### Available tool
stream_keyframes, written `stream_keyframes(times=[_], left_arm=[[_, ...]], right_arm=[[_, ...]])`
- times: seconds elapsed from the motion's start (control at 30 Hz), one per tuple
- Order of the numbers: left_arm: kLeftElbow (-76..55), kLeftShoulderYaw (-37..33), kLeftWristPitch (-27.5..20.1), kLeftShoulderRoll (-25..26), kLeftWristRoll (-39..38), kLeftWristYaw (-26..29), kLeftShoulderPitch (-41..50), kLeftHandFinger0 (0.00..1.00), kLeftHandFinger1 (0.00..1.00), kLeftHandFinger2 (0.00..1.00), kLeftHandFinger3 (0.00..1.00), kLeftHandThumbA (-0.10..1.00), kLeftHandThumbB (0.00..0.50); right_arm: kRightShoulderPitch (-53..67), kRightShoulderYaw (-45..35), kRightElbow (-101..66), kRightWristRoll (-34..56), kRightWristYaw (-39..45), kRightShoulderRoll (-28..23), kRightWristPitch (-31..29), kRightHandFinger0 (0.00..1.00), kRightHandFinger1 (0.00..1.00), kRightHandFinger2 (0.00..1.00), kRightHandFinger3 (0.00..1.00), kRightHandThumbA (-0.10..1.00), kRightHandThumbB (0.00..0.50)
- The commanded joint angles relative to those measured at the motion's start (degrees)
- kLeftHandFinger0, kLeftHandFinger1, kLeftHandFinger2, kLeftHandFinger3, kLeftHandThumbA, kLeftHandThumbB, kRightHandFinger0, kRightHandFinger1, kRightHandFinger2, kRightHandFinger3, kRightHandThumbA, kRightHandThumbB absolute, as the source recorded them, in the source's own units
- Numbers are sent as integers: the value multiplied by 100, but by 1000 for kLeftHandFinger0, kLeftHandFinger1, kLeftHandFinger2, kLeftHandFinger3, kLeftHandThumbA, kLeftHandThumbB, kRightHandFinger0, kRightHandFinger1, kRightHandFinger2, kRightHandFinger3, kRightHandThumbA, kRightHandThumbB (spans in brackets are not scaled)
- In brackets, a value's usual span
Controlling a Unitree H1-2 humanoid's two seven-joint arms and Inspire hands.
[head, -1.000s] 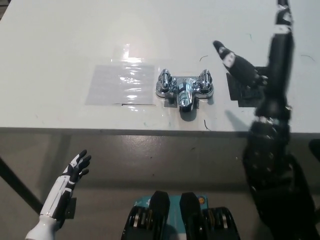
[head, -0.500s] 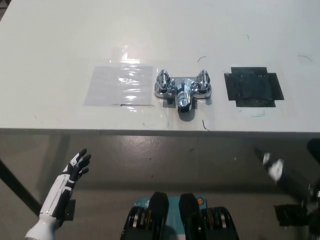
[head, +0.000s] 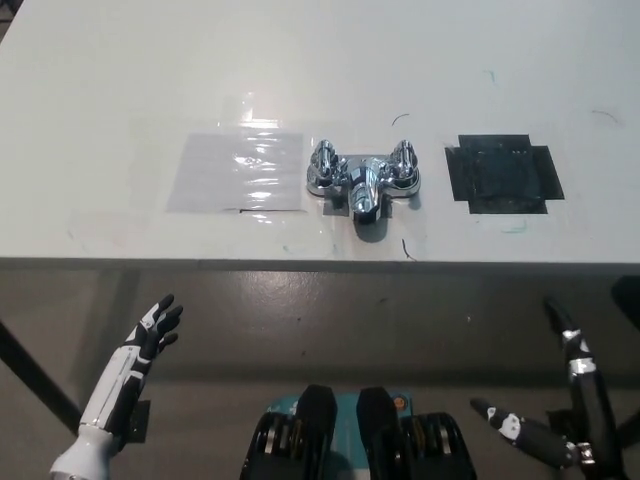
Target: The faucet is at the center of the desk and the robot turn off the faucet by turning the right faucet handle using the right hand
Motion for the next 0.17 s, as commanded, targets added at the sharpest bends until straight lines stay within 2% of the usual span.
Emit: stream_keyframes(times=[0.0, 0.13], left_arm=[[-163, 64, -118, 125, -186, -134, -160, 1000, 1000, 1000, 1000, 1000, 386], [-122, 66, -155, 133, -161, -122, -203, 1000, 1000, 1000, 1000, 1000, 383]], right_arm=[[-351, -181, 521, 1007, 723, 137, -503, 1000, 1000, 1000, 1000, 1000, 263], [-415, -287, 693, 1193, 920, 172, -336, 1000, 1000, 1000, 1000, 1000, 239]])
